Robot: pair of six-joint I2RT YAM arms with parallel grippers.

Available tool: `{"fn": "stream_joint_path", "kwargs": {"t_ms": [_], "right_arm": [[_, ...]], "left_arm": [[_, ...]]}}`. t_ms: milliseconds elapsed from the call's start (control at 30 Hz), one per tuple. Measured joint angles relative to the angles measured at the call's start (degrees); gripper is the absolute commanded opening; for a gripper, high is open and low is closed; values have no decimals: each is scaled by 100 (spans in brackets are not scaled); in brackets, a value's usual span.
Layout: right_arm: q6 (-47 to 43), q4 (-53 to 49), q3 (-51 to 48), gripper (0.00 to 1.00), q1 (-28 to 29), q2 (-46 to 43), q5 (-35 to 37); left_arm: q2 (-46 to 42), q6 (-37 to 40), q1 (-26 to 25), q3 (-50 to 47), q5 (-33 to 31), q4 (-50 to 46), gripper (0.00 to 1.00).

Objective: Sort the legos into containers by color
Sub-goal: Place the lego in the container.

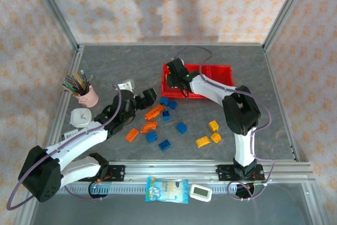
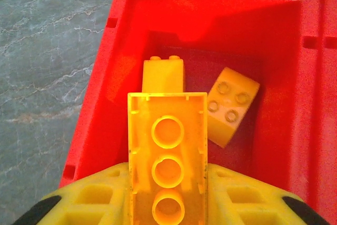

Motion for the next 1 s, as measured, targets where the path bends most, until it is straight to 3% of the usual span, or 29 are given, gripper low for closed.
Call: {"fn": "stream_joint_path", "kwargs": {"t_ms": [300, 533, 1000], "right_arm": [[-79, -155, 455, 48, 0, 431, -61], [-131, -205, 518, 50, 0, 282, -70], [127, -52, -1856, 58, -24, -2332, 46]], "left_arm": [[0, 101, 61, 0, 59, 0, 99], [0, 103, 105, 11, 140, -4, 99], [2, 61, -92, 50, 531, 44, 99]]}}
